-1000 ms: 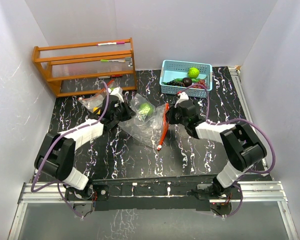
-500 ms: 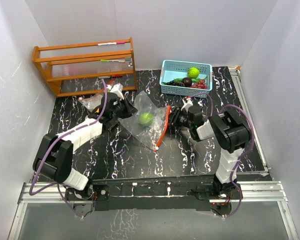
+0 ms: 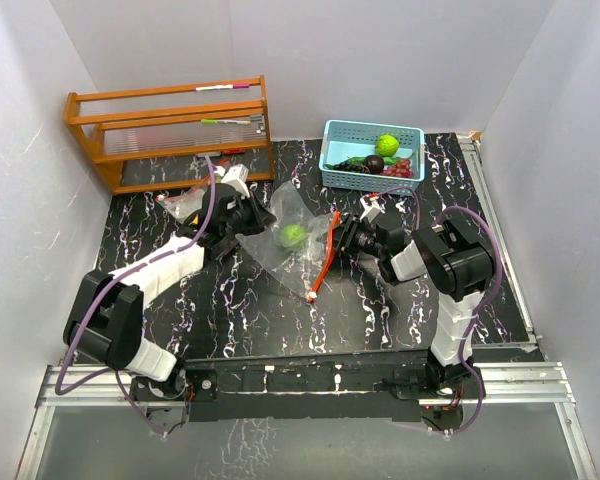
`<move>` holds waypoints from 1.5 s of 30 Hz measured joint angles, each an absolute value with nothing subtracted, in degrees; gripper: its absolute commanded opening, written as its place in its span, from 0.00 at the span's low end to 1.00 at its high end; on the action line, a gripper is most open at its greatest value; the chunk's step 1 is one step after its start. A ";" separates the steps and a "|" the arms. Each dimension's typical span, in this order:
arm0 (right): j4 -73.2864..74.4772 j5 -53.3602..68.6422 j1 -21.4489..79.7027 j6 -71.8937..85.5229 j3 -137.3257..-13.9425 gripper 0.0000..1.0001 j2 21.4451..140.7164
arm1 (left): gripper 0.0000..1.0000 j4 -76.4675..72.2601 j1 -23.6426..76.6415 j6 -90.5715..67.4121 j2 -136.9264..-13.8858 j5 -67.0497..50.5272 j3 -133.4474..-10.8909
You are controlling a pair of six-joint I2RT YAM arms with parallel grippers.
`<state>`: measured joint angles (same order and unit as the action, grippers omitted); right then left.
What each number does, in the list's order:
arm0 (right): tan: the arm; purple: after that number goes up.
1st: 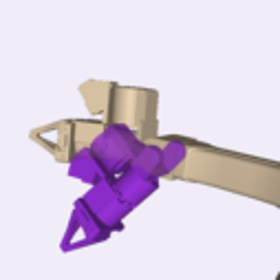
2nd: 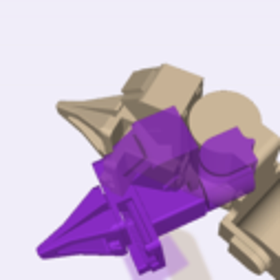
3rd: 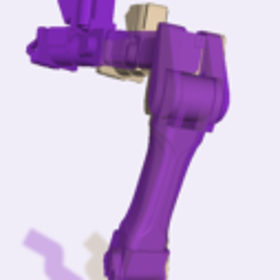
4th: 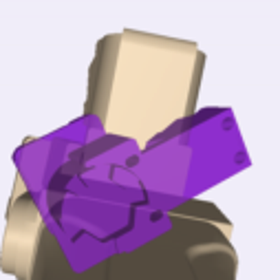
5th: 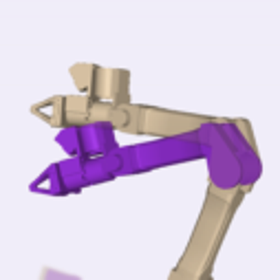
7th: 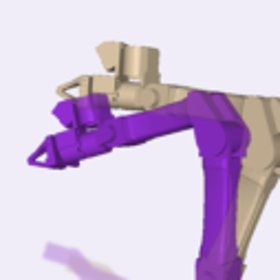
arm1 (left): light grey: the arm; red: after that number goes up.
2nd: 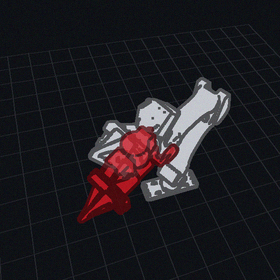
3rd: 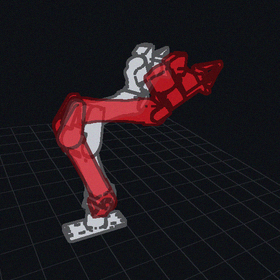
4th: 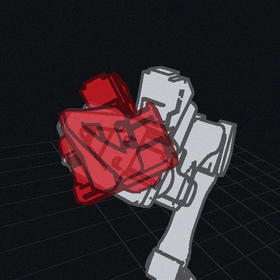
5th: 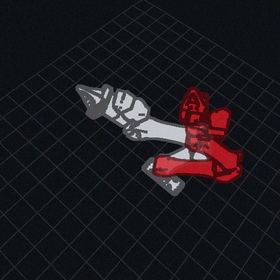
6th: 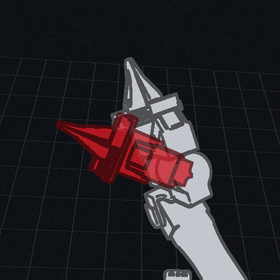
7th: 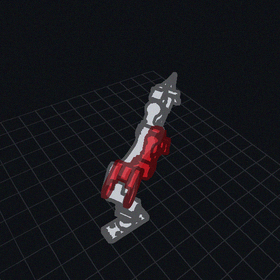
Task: Open the zip-top bag and remove the fake food
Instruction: Pick up the fake fruit from the zipper food storage bag.
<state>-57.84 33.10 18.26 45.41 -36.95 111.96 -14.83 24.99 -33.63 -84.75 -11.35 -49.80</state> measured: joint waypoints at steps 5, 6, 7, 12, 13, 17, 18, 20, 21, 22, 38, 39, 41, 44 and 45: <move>-56.95 33.01 18.26 44.86 -36.95 0.43 111.96 | 0.00 -14.22 26.76 -31.46 -83.40 -9.54 -50.52; -56.73 32.95 18.26 44.73 -36.95 0.44 111.96 | 0.00 -14.20 27.03 -31.27 -83.46 -9.15 -50.52; -56.64 32.95 18.26 44.66 -36.95 0.44 111.96 | 0.00 -14.11 27.16 -31.20 -83.72 -8.82 -50.52; -56.55 32.97 18.26 44.66 -36.95 0.44 111.96 | 0.00 -14.35 27.18 -31.53 -86.54 -8.27 -49.58; -56.55 32.93 18.26 44.66 -36.95 0.44 111.96 | 0.00 -14.06 27.16 -31.55 -86.98 -8.21 -49.47; -56.07 32.36 18.26 44.64 -36.95 0.44 111.96 | 0.00 -13.15 27.14 -31.57 -87.90 -7.86 -49.47; -55.86 32.18 18.26 44.62 -36.95 0.44 111.96 | 0.00 -13.19 27.14 -31.62 -87.90 -7.86 -49.47; -55.66 32.05 18.26 44.64 -36.95 0.44 111.96 | 0.00 -13.28 27.14 -31.77 -87.90 -7.88 -49.47; -55.66 32.05 18.26 44.66 -36.95 0.44 111.96 | 0.00 -13.26 27.14 -31.88 -87.90 -7.88 -49.47; -55.70 32.12 18.33 44.71 -36.95 0.44 111.94 | 0.00 -13.26 27.14 -31.97 -87.92 -7.88 -49.47; -50.72 31.83 22.81 39.00 -37.28 0.44 103.96 | 0.00 -12.19 28.18 -30.96 -88.71 -7.99 -52.90; -50.39 31.83 22.81 38.85 -37.30 0.44 104.07 | 0.00 -12.03 28.53 -30.83 -88.64 -8.01 -53.30; -50.24 31.86 22.81 38.83 -37.36 0.44 104.47 | 0.00 -11.68 29.15 -30.61 -88.31 -8.21 -53.98; -50.17 31.79 23.03 38.83 -37.36 0.44 104.71 | 0.00 -11.53 29.61 -30.52 -87.05 -8.82 -54.37; -50.17 31.66 23.20 38.81 -37.36 0.44 104.71 | 0.00 -11.49 29.82 -30.44 -86.39 -9.10 -54.37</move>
